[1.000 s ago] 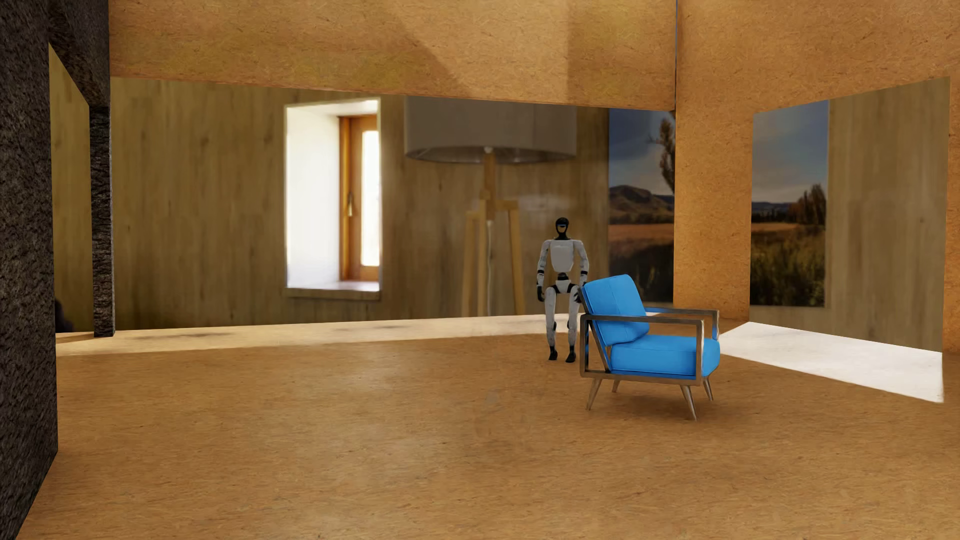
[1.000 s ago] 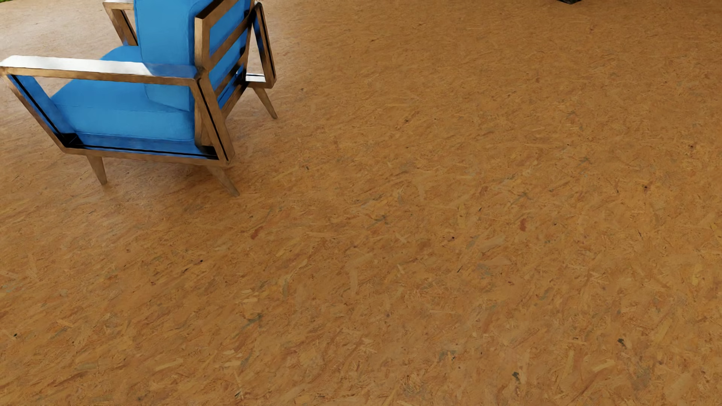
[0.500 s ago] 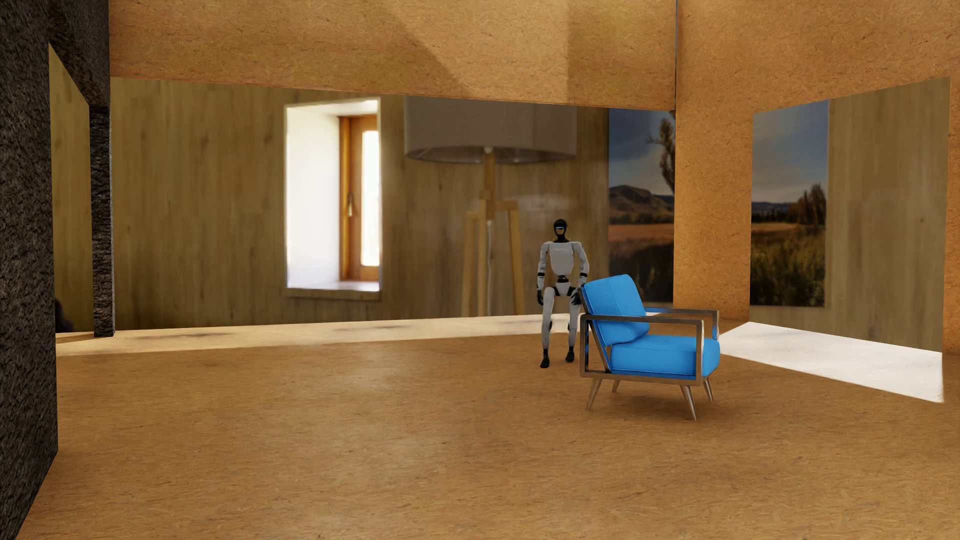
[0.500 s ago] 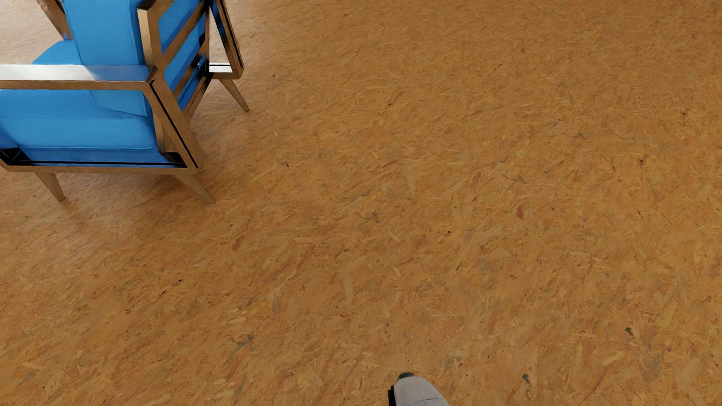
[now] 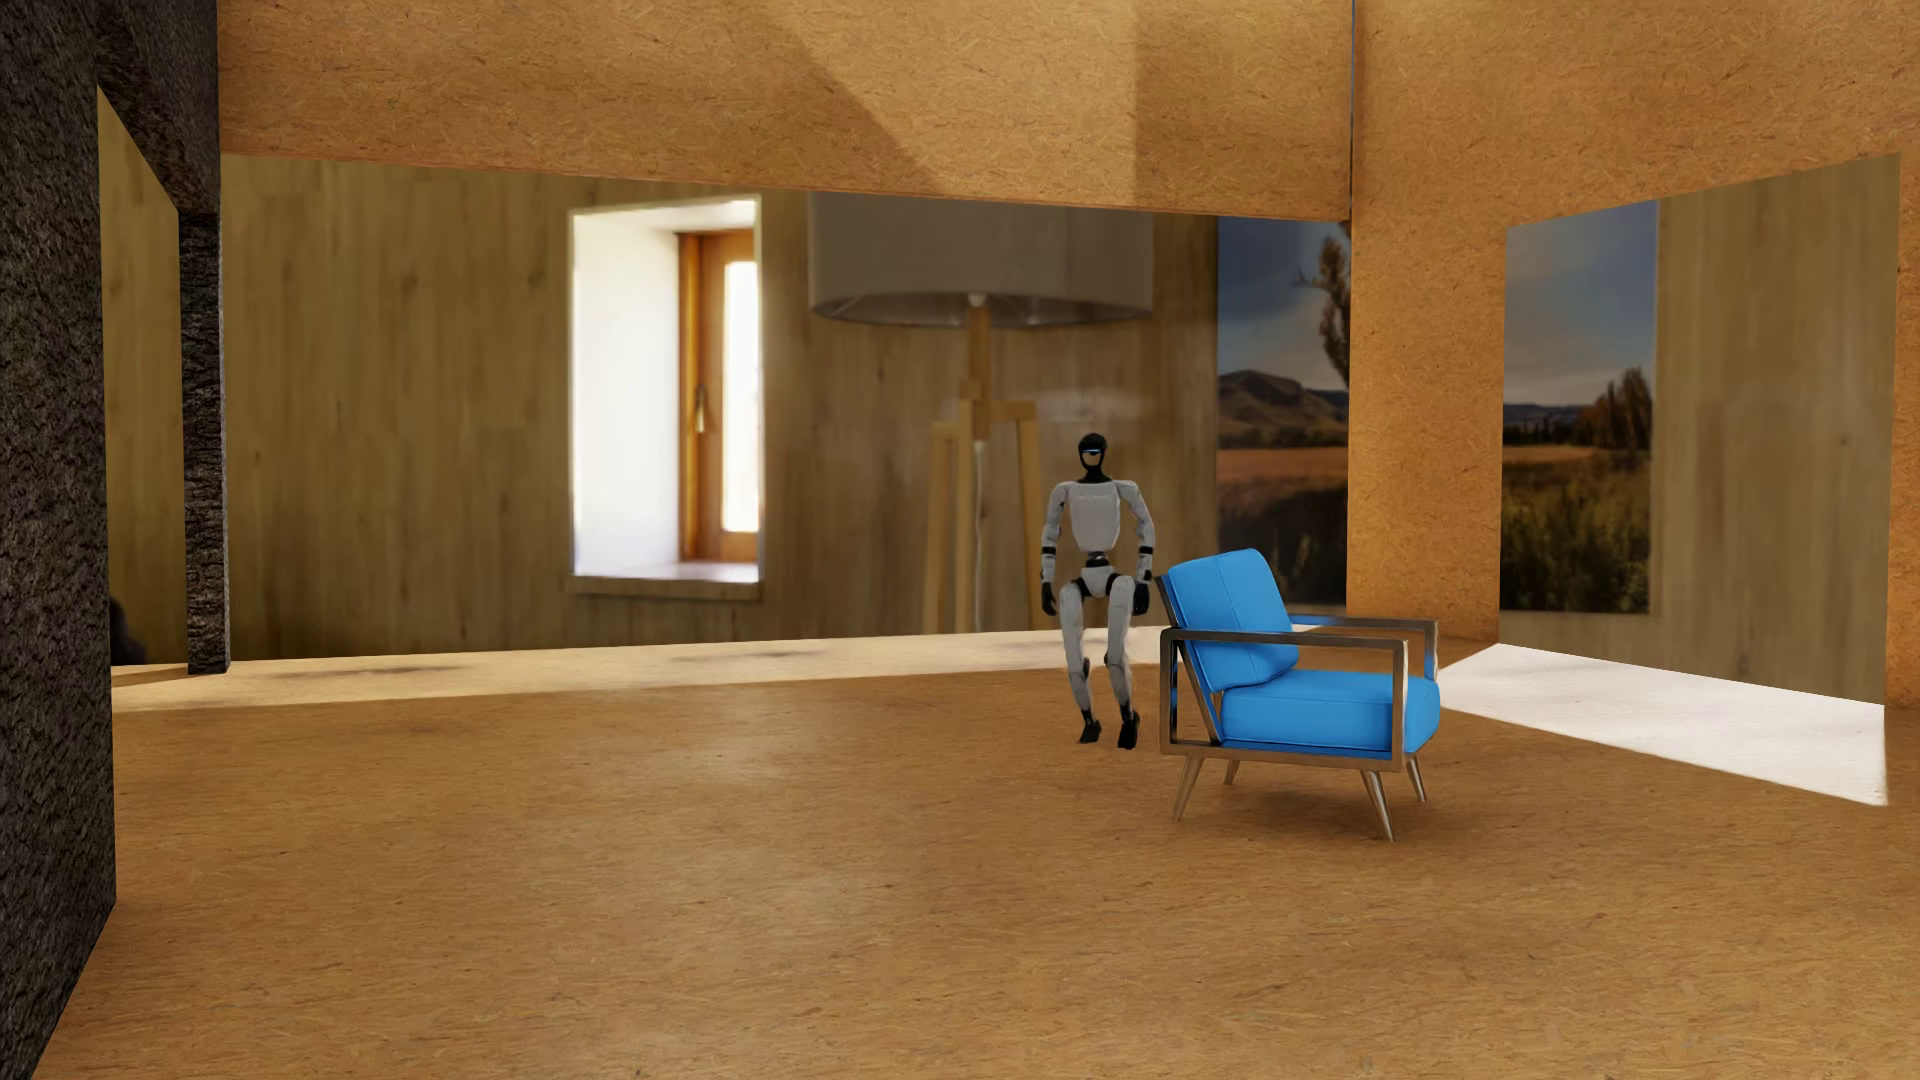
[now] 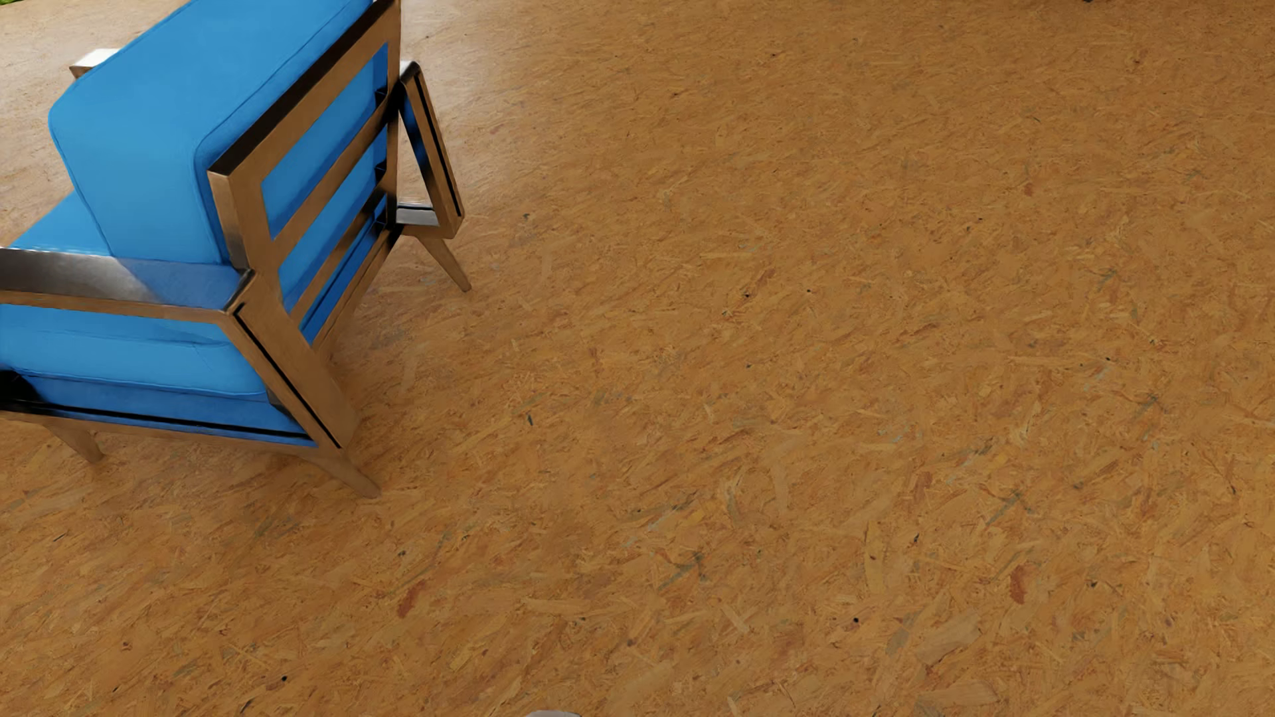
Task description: Avoid the blue armchair
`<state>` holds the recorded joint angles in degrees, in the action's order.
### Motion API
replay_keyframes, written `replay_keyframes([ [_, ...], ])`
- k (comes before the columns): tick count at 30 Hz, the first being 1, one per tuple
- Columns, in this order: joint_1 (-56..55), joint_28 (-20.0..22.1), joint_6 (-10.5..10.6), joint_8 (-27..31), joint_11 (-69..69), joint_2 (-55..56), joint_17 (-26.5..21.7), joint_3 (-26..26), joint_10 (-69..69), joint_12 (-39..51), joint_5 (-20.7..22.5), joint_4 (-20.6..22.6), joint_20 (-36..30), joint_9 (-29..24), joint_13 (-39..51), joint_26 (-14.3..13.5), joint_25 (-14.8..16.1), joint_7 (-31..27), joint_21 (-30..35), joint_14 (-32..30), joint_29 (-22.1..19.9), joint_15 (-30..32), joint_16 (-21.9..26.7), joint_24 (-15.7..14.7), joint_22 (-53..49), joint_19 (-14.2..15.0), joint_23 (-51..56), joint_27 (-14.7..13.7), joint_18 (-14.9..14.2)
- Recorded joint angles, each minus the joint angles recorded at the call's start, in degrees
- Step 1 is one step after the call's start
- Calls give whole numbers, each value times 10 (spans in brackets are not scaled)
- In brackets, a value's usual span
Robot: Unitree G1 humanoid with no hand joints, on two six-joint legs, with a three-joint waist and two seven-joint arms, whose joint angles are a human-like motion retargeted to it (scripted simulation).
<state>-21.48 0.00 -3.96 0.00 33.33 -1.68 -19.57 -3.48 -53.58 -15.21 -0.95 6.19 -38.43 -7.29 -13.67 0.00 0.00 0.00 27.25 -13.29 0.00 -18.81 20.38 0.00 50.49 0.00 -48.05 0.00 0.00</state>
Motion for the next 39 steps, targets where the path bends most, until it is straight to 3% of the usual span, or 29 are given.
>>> replay_keyframes([
  [1,-23,0,-1,0,-25,-43,-7,-18,112,-12,-2,2,0,2,13,0,0,0,-1,-13,0,-4,5,0,-7,0,17,0,0],
  [2,-41,0,-1,0,-48,-81,-14,-39,214,-17,-2,2,11,5,24,0,0,0,-5,53,0,-14,3,0,-6,0,33,0,0],
  [4,-70,0,-1,0,-54,-131,-26,-56,284,-28,-8,-2,1,22,49,0,0,0,-10,298,0,-38,3,0,0,0,48,0,0],
  [5,-75,0,-1,0,-48,-149,-25,-79,288,-30,-8,-6,-9,16,54,0,0,0,-22,270,0,-42,6,0,-2,0,45,0,0],
  [6,-100,0,-7,0,-33,-166,-22,-87,253,-34,-16,-1,-8,20,52,0,0,0,-33,125,0,-24,7,0,1,0,40,0,0],
  [7,-126,0,-24,0,-7,-161,-12,-94,206,-33,-30,9,-14,26,45,0,0,0,-46,-1,0,31,5,0,7,0,30,0,0],
  [8,-110,0,-38,0,68,-157,-1,-81,164,-30,-49,27,-21,21,35,0,0,0,-42,-29,0,139,6,0,21,0,14,0,0],
  [9,-90,0,-38,0,181,-105,2,-62,144,-21,-56,45,-28,28,22,0,0,0,-36,-25,0,255,3,0,33,0,-5,0,0],
  [10,-63,0,-44,0,316,-30,-1,-44,140,-18,-72,66,-17,31,17,0,0,0,-11,-6,0,265,4,0,19,0,-14,0,0],
  [11,2,0,-44,0,410,19,0,-17,165,-9,-80,78,0,17,11,0,0,0,-6,32,0,183,2,0,13,0,-10,0,0],
  [13,113,0,-19,0,455,129,0,50,208,29,-63,69,15,8,-1,0,0,0,8,118,0,64,1,0,9,0,-18,0,0],
  [15,227,0,-2,0,330,196,-8,120,262,57,-62,55,6,5,-28,0,0,0,13,214,0,41,22,0,-41,0,-7,0,0],
  [18,347,0,7,0,24,260,-7,162,307,111,-65,36,62,23,-44,0,0,0,2,348,0,125,31,0,-63,0,-29,0,0],
  [19,360,0,12,0,-46,269,-7,170,307,123,-66,31,75,34,-48,0,0,0,0,355,0,147,34,0,-73,0,-34,0,0],
  [21,404,0,20,0,-17,290,-5,189,286,127,-57,14,84,32,-50,0,0,0,-2,318,0,109,40,0,-90,0,-51,0,0],
  [22,426,0,23,0,25,278,-7,201,254,109,-46,0,98,35,-51,0,0,0,16,272,0,131,36,0,-97,0,-68,0,0],
  [23,398,0,35,0,74,298,-4,205,175,93,-39,-15,115,54,-54,0,0,0,11,183,0,154,18,0,-82,0,-83,0,0],
  [24,368,0,48,0,121,274,1,200,56,73,-13,-39,119,47,-57,0,0,0,4,86,0,129,2,0,-58,0,-102,0,0],
  [26,232,0,54,0,107,187,4,164,-224,62,13,-52,77,29,-46,0,0,0,3,82,0,78,-7,0,-39,0,-102,0,0],
  [27,162,0,45,0,81,139,0,130,-267,60,6,-42,41,27,-38,0,0,0,12,80,0,71,-9,0,-30,0,-92,0,0],
  [28,111,0,34,0,56,98,-1,89,-232,52,4,-33,27,19,-29,0,0,0,8,64,0,70,-14,0,-11,0,-78,0,0],
  [30,33,0,18,0,-5,4,-10,35,-4,23,-3,-19,23,11,-4,0,0,0,10,-58,0,59,-12,0,14,0,-38,0,0],
  [31,12,0,14,0,-27,-34,-17,18,129,10,-3,-19,21,13,2,0,0,0,-1,-72,0,53,-7,0,19,0,-2,0,0],
  [33,-10,0,9,0,-36,-86,-30,-5,266,-7,-12,-12,3,23,17,0,0,0,-35,202,0,26,-1,0,34,0,46,0,0],
  [34,-25,0,4,0,-29,-106,-34,-13,270,-17,-13,-9,-15,25,16,0,0,0,-49,215,0,17,9,0,22,0,55,0,0],
  [35,-35,0,2,0,-15,-125,-33,-20,247,-27,-12,-3,-21,27,9,0,0,0,-65,133,0,29,13,0,23,0,57,0,0],
  [37,-24,0,-23,0,148,-89,-22,-9,191,-45,-51,40,-19,39,-14,0,0,0,-86,16,0,182,12,0,30,0,36,0,0],
  [38,-1,0,-24,0,291,-29,-20,14,164,-43,-57,56,-25,40,-22,0,0,0,-76,24,0,226,11,0,42,0,12,0,0],
  [39,48,0,-39,0,399,33,-18,27,171,-39,-73,72,-21,28,-24,0,0,0,-68,60,0,153,16,0,30,0,-4,0,0],
])
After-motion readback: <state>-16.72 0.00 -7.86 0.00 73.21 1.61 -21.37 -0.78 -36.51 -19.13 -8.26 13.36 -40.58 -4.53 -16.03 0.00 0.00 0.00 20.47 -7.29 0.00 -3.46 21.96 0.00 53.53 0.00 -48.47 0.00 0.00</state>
